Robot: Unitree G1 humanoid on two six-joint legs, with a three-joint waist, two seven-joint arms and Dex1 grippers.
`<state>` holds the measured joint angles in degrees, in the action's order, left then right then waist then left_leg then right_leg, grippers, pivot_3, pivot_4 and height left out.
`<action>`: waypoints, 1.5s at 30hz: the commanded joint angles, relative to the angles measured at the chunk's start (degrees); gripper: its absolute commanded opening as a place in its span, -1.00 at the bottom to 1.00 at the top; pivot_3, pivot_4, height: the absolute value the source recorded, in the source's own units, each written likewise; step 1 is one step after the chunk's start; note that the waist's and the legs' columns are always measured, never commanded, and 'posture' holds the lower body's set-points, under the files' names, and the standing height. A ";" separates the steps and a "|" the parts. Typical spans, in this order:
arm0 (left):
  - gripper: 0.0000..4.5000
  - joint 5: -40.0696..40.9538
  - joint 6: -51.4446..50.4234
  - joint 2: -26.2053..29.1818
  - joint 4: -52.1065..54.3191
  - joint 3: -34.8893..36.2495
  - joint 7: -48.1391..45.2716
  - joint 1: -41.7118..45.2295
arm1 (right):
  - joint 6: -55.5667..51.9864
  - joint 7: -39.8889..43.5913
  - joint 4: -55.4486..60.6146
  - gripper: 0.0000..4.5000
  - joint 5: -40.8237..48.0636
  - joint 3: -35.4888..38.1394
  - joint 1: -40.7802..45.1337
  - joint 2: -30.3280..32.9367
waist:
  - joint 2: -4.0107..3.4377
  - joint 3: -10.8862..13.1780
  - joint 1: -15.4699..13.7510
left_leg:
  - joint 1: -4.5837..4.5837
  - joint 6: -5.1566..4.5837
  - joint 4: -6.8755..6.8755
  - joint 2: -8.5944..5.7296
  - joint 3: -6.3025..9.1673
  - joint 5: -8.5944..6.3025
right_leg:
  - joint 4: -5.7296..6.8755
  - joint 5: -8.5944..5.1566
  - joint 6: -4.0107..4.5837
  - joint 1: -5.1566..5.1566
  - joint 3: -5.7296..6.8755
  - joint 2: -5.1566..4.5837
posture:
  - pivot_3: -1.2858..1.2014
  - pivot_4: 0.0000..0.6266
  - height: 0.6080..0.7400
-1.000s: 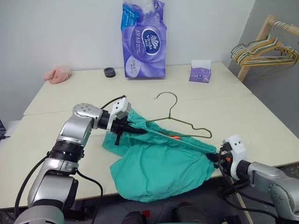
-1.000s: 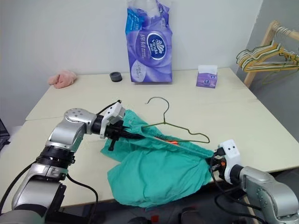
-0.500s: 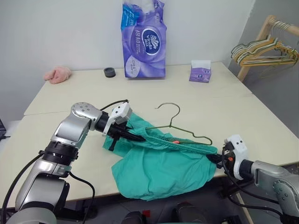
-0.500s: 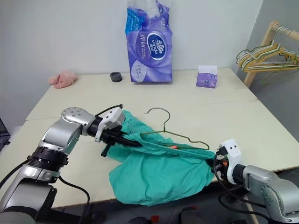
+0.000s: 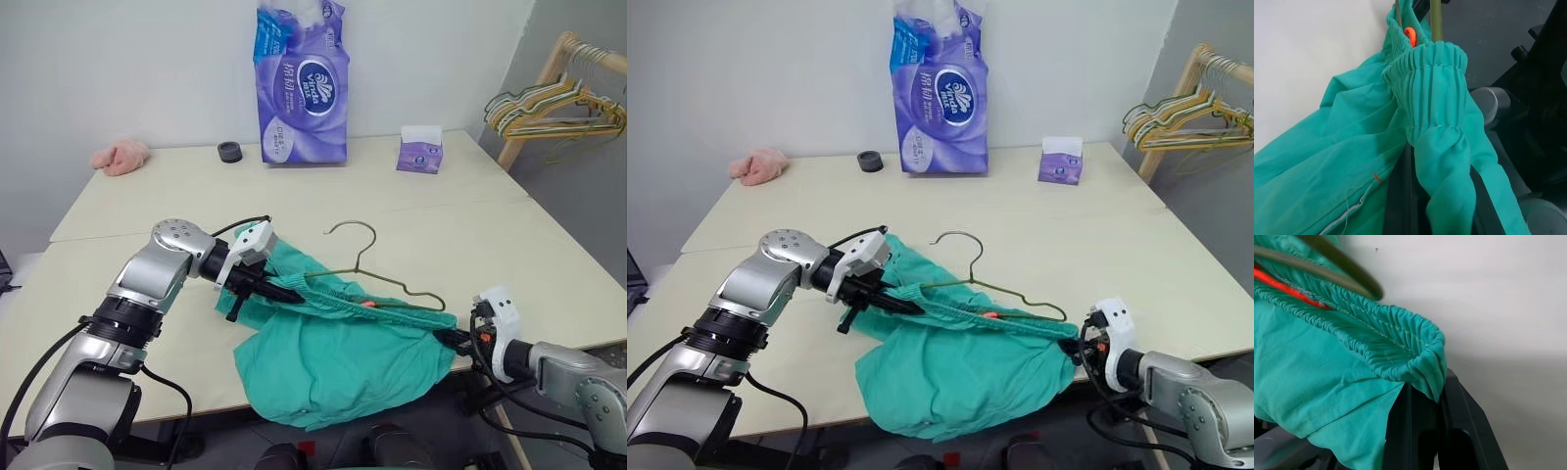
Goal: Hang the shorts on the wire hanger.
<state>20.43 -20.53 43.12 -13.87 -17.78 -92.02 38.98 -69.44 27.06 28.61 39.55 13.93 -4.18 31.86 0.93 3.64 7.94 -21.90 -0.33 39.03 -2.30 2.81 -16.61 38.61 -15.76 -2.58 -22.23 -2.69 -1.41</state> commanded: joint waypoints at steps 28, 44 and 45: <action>-1.00 -0.16 7.52 5.20 -1.10 -4.69 -0.38 0.13 | 0.72 -0.84 5.07 -0.99 0.67 -0.35 -0.82 5.98 | -0.12 0.06 0.00 | 0.00 0.00 -0.01 0.00 -0.02 0.00 | -0.01 -0.03 0.02 0.00 -0.01 0.02 | -0.13 -0.87 1.00; -1.00 -7.98 11.73 -3.52 -3.88 -0.78 8.97 0.56 | 6.11 8.33 13.59 -0.99 -2.29 -7.72 6.48 27.10 | -0.08 0.10 0.02 | 0.00 -0.01 0.01 0.01 -0.05 0.01 | -0.06 -0.06 -0.03 0.05 -0.01 0.04 | -0.16 -0.88 1.00; -1.00 -8.29 11.35 -4.24 -2.64 -0.79 10.08 0.17 | 7.27 8.79 12.76 -0.99 -4.16 -10.46 9.38 28.16 | -0.09 0.11 0.08 | 0.00 -0.01 0.01 0.02 -0.03 0.00 | -0.06 -0.06 -0.04 0.04 0.00 0.04 | -0.16 -0.88 1.00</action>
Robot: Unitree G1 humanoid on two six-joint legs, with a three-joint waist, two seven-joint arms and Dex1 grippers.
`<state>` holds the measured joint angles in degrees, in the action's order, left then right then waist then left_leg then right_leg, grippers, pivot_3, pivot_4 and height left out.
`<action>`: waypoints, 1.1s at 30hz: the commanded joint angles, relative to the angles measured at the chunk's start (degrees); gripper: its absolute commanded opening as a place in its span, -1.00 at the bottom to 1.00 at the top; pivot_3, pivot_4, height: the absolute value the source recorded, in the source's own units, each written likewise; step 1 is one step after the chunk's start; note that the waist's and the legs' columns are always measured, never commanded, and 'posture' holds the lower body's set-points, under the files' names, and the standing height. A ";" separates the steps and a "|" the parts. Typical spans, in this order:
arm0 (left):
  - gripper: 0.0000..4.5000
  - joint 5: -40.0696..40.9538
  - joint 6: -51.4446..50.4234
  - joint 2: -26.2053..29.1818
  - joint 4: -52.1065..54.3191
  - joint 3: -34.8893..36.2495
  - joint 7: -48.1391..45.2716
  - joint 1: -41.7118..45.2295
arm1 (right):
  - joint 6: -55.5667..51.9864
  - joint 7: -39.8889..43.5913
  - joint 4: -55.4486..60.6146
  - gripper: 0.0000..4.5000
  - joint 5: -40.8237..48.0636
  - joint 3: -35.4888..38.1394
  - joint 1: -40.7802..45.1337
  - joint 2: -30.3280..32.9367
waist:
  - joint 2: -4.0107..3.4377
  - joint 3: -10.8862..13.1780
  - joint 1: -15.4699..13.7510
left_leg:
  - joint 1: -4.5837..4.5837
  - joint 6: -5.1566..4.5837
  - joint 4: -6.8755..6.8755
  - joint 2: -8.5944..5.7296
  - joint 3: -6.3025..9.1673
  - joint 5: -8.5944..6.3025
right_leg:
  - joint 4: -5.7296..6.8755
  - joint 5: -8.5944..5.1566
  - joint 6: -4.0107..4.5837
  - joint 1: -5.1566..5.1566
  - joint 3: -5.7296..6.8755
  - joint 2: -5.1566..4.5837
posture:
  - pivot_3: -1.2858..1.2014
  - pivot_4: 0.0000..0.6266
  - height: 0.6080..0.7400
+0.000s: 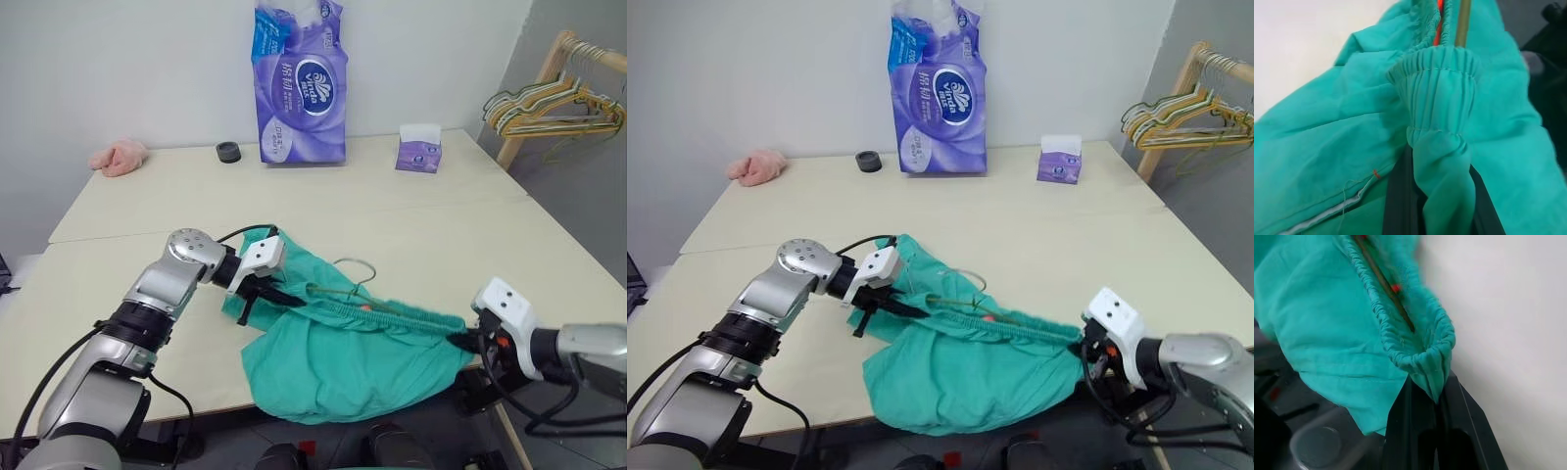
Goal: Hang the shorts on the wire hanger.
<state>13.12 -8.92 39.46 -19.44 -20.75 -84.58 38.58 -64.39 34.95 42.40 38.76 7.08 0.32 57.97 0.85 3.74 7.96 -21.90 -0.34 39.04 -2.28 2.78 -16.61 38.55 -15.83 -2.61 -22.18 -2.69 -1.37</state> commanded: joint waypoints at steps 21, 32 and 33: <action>-1.00 -7.60 -5.36 -7.49 13.64 2.47 18.62 -3.32 | 13.89 12.62 -7.93 -0.79 -21.04 -24.51 26.96 3.28 | -0.10 0.06 0.01 | -0.03 0.01 -0.03 0.00 0.02 0.00 | 0.02 0.01 0.03 -0.07 0.01 -0.06 | -0.14 -0.87 1.00; -1.00 -8.05 -4.87 -7.29 13.42 2.21 18.38 -3.83 | 14.10 21.19 -6.48 0.80 -15.59 -11.08 15.39 11.54 | -0.13 0.08 0.17 | 0.00 0.01 -0.03 0.00 0.01 0.00 | 0.01 0.01 0.03 -0.03 0.05 -0.10 | -0.15 -0.86 1.00; -1.00 -8.06 -4.76 -7.31 13.32 2.17 18.34 -3.80 | 13.90 20.48 -6.94 0.96 -16.11 -11.08 14.81 11.26 | -0.13 0.07 0.20 | 0.00 0.01 -0.03 0.00 0.00 0.00 | 0.02 0.01 0.03 -0.04 0.04 -0.10 | -0.15 -0.86 1.00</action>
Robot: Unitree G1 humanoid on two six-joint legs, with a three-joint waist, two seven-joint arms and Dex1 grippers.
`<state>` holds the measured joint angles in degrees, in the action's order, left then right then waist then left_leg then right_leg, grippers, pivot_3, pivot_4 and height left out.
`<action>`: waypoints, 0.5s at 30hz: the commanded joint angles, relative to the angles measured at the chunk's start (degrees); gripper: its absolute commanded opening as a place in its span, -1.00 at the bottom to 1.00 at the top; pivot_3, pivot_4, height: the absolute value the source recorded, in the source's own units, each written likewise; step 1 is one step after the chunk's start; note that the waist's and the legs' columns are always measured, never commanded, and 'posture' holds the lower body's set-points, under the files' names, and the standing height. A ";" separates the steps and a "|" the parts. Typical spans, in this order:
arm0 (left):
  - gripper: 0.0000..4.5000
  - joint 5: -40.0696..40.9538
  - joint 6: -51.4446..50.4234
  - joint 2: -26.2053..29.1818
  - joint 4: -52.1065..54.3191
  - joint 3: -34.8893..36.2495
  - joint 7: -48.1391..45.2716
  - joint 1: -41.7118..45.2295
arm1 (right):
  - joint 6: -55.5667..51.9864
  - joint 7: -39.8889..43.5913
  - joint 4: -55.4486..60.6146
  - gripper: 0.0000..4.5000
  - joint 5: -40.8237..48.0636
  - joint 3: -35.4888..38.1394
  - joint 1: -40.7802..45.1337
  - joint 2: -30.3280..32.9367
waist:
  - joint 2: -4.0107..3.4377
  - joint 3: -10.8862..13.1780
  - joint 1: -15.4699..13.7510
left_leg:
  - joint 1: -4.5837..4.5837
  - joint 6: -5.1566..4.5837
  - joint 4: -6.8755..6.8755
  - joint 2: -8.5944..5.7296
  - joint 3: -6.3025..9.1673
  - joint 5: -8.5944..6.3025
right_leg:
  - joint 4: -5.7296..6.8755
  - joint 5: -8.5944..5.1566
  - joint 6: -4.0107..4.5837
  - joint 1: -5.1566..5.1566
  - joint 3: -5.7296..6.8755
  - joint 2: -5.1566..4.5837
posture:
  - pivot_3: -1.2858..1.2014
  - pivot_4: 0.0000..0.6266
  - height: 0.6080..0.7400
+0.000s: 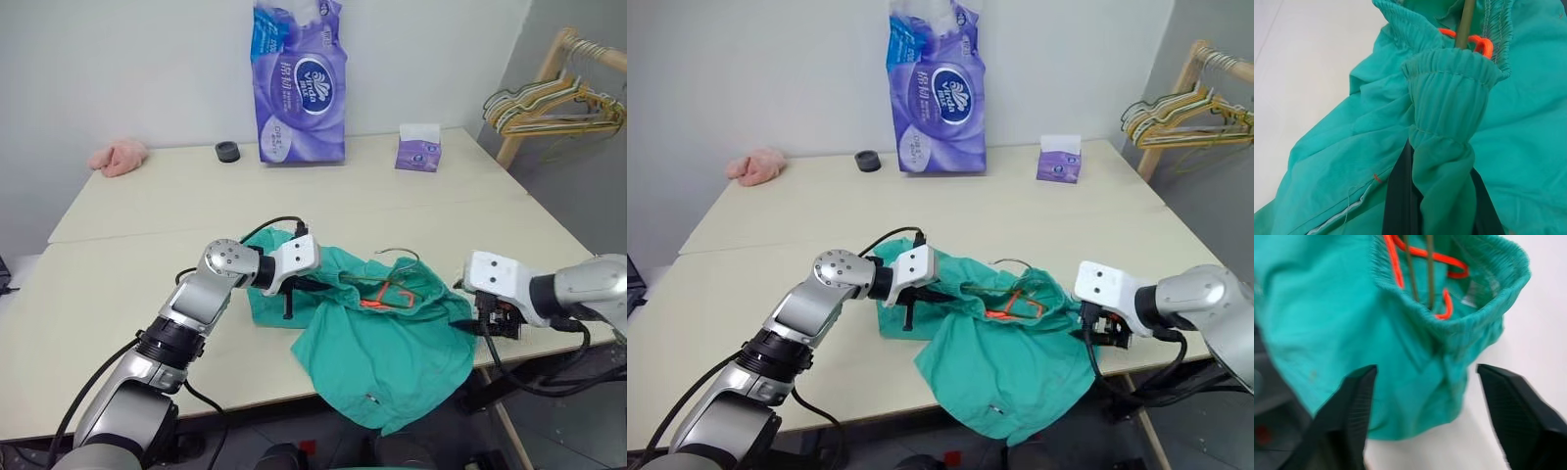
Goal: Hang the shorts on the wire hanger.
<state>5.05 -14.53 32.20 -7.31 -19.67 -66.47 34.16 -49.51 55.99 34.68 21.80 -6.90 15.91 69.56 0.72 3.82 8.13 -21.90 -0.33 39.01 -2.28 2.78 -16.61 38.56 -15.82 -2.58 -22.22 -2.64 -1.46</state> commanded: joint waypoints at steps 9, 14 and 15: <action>-1.00 -0.15 1.46 -0.04 0.92 0.91 -0.18 0.64 | 0.93 -5.19 -9.07 0.99 -5.94 -3.73 0.31 -7.42 | -0.01 0.01 -0.14 | -0.01 0.00 0.01 -0.01 -0.01 0.00 | 0.00 0.00 0.00 0.00 -0.02 -0.01 | -0.15 -0.86 1.00; -1.00 -0.11 1.56 -0.10 0.75 1.15 0.01 0.58 | 2.08 -4.41 -13.01 0.99 -8.23 -8.99 3.94 -12.23 | -0.01 0.01 -0.03 | 0.00 0.00 0.00 -0.01 0.00 0.00 | 0.02 0.00 0.00 0.00 -0.01 0.00 | -0.14 -0.86 1.00; -1.00 -0.09 1.62 -0.11 0.74 1.23 0.10 0.52 | 2.06 -4.86 -14.21 0.99 -8.67 -10.04 4.89 -13.91 | -0.02 0.01 -0.04 | 0.00 0.00 0.00 -0.01 0.01 0.00 | 0.01 0.00 0.01 0.00 0.00 0.00 | -0.14 -0.86 1.00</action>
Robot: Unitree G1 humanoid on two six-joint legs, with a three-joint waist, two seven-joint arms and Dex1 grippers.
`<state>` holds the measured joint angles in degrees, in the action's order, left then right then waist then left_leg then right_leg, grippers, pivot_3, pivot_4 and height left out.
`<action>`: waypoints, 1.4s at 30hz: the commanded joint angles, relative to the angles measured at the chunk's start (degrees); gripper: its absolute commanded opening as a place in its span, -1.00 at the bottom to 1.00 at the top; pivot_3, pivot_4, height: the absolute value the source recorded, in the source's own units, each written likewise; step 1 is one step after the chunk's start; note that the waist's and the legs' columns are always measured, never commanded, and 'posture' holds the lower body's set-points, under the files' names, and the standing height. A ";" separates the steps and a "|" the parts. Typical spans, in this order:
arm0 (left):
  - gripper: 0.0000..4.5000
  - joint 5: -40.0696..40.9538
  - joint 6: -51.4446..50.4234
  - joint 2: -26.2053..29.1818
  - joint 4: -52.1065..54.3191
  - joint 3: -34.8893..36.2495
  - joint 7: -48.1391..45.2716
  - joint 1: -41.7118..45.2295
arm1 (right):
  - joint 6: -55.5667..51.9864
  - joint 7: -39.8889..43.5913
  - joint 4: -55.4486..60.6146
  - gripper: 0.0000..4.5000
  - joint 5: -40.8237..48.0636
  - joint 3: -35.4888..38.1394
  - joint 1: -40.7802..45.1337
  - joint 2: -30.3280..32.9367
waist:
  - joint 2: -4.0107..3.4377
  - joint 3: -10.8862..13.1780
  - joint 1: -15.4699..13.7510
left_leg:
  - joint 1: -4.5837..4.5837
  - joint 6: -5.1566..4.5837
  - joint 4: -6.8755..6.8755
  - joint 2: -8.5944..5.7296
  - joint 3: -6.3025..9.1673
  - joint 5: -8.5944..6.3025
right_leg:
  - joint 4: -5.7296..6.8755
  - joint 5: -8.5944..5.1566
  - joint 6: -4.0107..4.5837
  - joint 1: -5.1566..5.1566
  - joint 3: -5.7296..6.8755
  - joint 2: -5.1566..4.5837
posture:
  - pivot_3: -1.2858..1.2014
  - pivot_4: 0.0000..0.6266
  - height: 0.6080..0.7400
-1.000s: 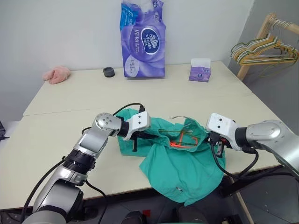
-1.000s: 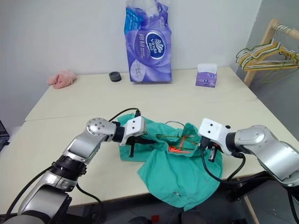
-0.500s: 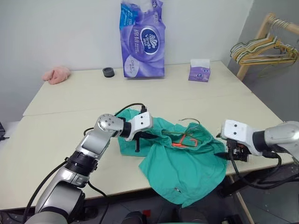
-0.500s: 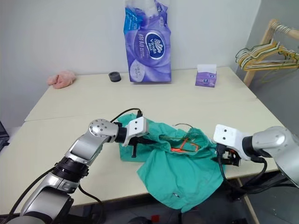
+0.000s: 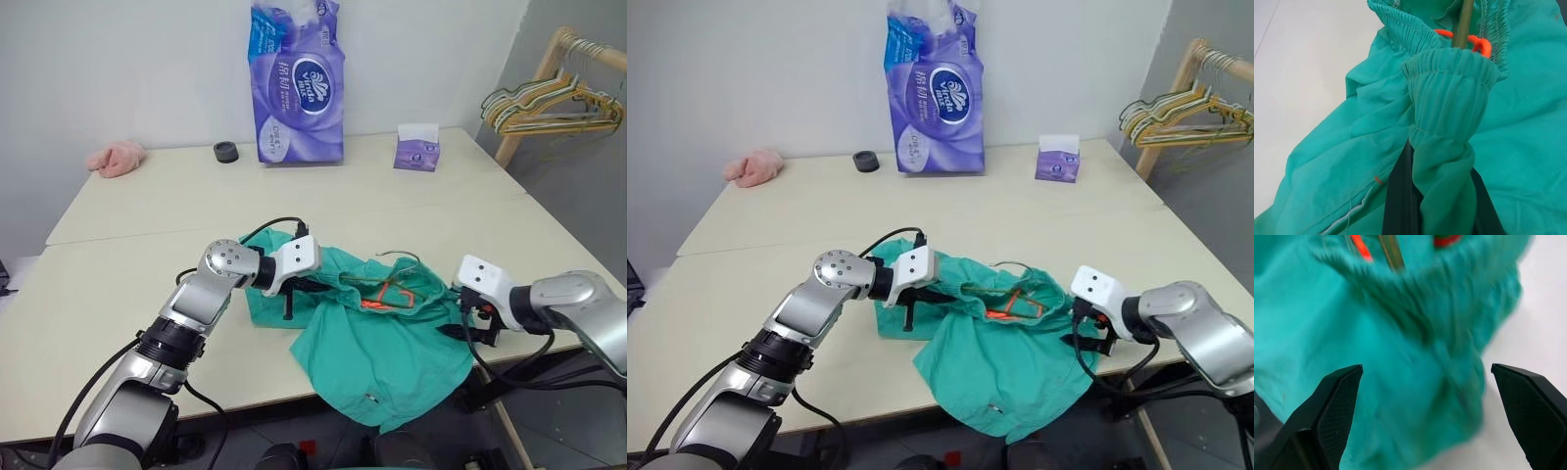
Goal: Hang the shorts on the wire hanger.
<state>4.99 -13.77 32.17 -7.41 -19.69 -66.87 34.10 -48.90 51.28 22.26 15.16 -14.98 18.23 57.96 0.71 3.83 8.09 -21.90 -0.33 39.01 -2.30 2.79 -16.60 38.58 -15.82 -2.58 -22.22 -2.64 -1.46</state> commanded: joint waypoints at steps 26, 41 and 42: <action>-0.72 10.01 -2.19 -0.54 -7.19 10.70 -4.89 -0.61 | -2.99 1.86 2.34 -1.00 -0.84 0.95 3.04 -6.80 | -0.02 -0.01 -0.09 | -0.01 0.02 0.01 0.00 0.05 0.01 | 0.04 0.01 0.01 -0.03 0.04 -0.01 | -0.14 -0.88 1.00; 0.35 6.58 4.65 -0.85 -23.29 10.09 -10.15 7.61 | -5.74 2.99 10.34 -1.00 4.02 6.09 -2.27 0.33 | -0.01 -0.01 0.09 | -0.02 0.02 0.02 -0.01 0.04 0.01 | 0.02 0.01 0.01 -0.04 0.04 -0.01 | -0.15 -0.88 1.00; 0.27 6.25 5.03 -1.25 -24.14 10.24 -9.72 7.86 | -5.91 2.97 10.66 -1.00 4.36 6.24 -2.48 0.62 | -0.01 -0.02 0.05 | -0.03 0.02 0.01 -0.01 0.05 0.01 | 0.02 0.01 0.01 -0.04 0.04 -0.01 | -0.15 -0.88 1.00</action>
<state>11.85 -10.04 31.06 -31.19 -9.50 -76.86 40.30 -54.59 53.83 31.08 18.46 -11.24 15.51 57.80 0.70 3.81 8.14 -21.93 -0.31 39.03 -2.31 2.84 -16.60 38.59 -15.81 -2.57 -22.26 -2.60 -1.48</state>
